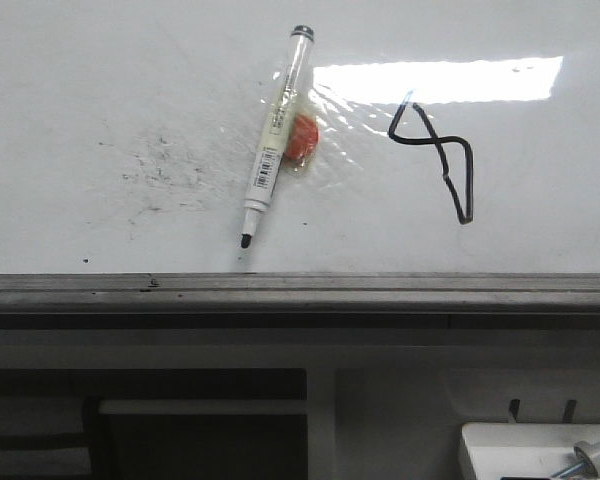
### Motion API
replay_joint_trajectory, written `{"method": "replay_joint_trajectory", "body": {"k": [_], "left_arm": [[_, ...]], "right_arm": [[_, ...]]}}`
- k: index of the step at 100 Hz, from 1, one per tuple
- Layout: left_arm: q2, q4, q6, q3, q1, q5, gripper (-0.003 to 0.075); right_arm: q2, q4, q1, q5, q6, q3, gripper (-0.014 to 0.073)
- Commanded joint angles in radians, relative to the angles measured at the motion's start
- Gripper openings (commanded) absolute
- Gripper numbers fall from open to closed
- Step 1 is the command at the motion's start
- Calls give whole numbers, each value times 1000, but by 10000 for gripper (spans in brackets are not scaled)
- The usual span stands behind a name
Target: Write number 8 on whiteboard
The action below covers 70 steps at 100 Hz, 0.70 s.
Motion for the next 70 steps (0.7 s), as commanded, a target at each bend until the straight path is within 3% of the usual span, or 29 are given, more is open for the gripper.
{"method": "replay_joint_trajectory", "body": {"k": [1,18,70], "left_arm": [[-27,-1,-10,38,2,-45,-20],[-27,-1,-10,38,2,-45,-20],[-27,-1,-10,38,2,-45,-20]], "right_arm": [[-13,-123,-53,-25,113,14,-64],[-13,-170,-121,57,144,14,-64],[-19,-219,-125,50,144,14,-64]]}}
